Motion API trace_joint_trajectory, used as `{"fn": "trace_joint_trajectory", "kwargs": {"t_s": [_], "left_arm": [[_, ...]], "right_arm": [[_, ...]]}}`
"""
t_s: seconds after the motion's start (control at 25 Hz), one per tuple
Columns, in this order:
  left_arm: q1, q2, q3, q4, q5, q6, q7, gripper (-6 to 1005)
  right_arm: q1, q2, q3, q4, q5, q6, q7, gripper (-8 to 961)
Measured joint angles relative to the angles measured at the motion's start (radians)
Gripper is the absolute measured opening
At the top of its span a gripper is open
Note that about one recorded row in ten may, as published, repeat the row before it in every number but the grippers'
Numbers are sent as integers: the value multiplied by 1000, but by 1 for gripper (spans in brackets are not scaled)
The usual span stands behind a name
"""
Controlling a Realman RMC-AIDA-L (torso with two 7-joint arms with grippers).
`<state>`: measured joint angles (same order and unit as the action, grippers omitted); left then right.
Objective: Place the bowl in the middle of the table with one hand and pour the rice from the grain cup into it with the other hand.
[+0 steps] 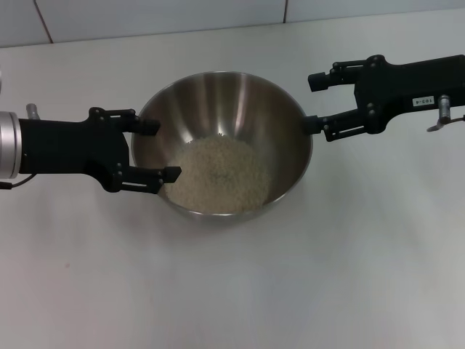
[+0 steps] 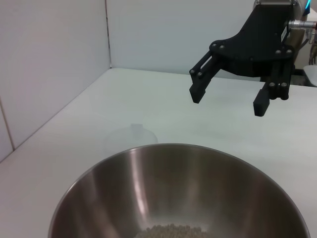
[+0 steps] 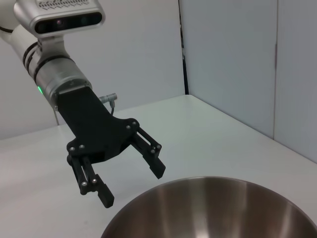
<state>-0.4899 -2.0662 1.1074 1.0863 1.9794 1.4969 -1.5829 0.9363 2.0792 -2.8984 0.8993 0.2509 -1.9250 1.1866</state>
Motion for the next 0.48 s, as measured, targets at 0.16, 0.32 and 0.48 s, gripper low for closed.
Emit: {"fn": "trace_joint_trajectory", "kwargs": {"t_s": [0.16,0.32,0.48], "left_arm": [[0,0,0,-1,0,0,0,844],[1,0,0,-2,0,0,0,844],[1,0,0,-2,-1,0,0,844]], "right_arm": [[0,0,1,-2,0,1,0,831],[0,1,1,-7,2,2,0,831],[-1,2,3,-12,7,4,-5,830]]}}
